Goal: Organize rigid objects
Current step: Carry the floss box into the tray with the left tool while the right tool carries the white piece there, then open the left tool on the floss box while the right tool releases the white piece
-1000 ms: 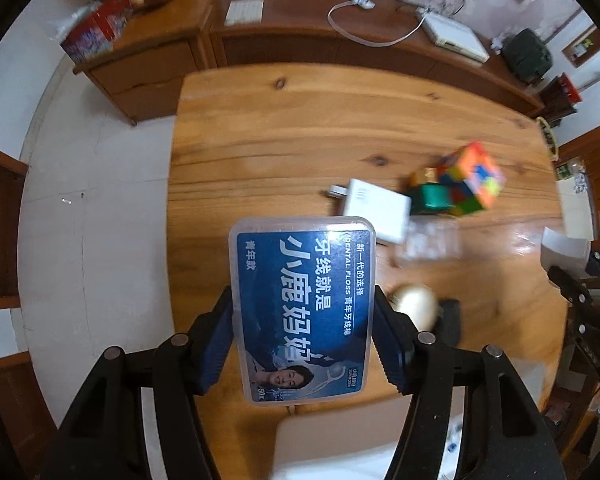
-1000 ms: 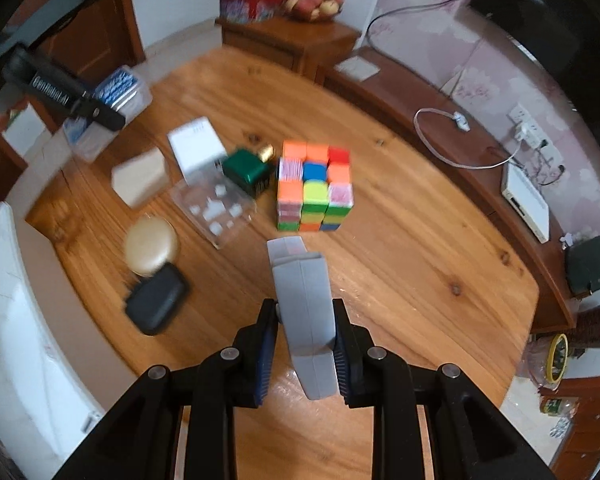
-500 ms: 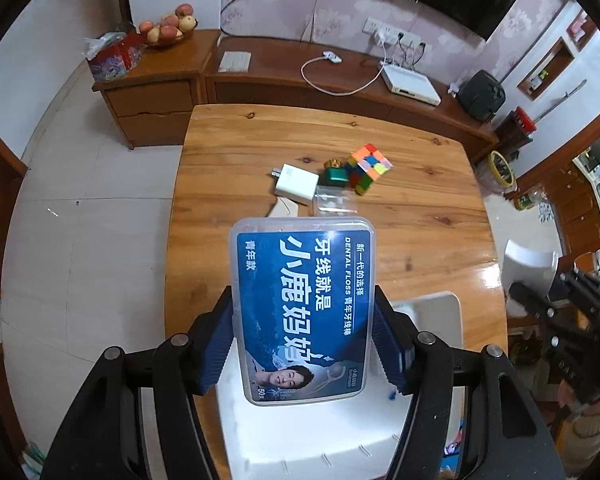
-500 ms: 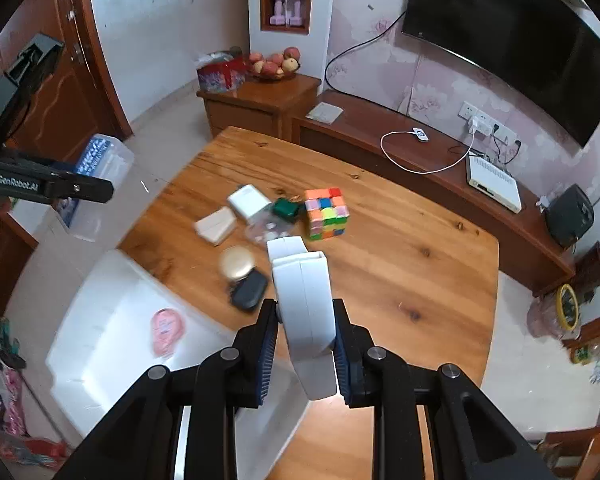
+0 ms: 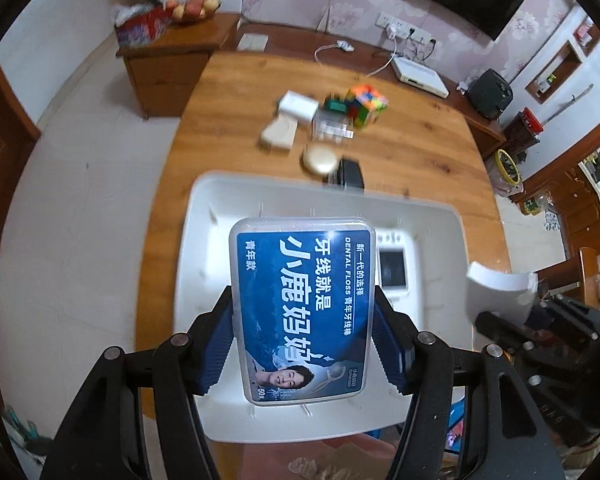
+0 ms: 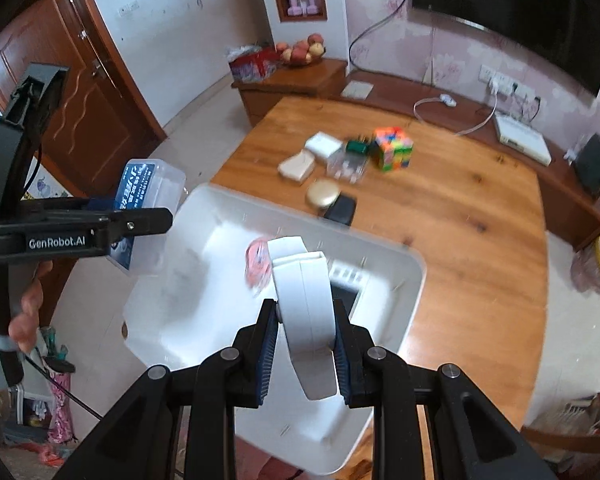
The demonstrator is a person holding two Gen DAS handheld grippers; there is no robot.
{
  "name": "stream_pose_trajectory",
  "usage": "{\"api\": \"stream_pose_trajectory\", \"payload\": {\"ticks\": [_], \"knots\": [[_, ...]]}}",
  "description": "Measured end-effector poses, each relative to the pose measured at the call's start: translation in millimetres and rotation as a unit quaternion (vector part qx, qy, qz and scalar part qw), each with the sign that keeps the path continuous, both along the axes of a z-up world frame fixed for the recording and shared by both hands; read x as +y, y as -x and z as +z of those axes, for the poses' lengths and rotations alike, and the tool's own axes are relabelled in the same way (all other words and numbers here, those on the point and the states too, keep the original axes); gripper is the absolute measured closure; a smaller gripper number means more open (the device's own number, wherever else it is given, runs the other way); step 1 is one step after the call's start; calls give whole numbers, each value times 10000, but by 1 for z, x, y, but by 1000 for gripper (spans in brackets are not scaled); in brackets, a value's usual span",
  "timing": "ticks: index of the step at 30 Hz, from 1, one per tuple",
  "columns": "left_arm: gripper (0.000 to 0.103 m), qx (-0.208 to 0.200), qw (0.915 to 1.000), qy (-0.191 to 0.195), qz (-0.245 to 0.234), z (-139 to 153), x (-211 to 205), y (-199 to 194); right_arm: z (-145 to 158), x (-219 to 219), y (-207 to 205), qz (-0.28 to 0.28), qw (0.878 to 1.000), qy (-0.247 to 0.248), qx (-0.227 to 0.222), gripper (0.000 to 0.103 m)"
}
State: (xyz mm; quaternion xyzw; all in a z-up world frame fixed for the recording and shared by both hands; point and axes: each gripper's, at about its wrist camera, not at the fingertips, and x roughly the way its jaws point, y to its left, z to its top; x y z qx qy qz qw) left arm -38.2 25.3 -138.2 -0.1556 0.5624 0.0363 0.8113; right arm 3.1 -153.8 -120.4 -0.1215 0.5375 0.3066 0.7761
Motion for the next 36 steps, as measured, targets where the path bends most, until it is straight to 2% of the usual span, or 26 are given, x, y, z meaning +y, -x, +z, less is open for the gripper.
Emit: {"api": "stream_pose_trajectory", "payload": {"ticks": [4,9,20,30,32,33,34,35,36], "knots": [[37,136,9998,-136,35,-29,-12,12,-34,2,17,-36,9994,229,244,77],[37,339,9994,7,-3,-57,-22,19,-66,2,33,-37,9978,487,451,77],[37,561,9984,4,-113,-94,-35,18,-100,3,27,-147,9953,697,652,77],[36,700,9973,17,-237,-100,-37,14,-113,10,28,32,9936,765,831,76],[36,745,9969,-39,-259,-101,-38,13,-111,12,29,88,9938,765,798,72],[36,802,9964,-70,-284,-102,-38,13,-110,14,30,119,9939,798,750,66],[36,846,9959,-64,-300,-103,-38,12,-109,15,30,122,9940,833,701,55],[35,877,9957,-43,-296,-104,-38,11,-107,15,31,118,9942,858,630,50],[31,875,9958,-14,-276,-104,-37,12,-105,15,31,114,9946,850,588,45]]}}
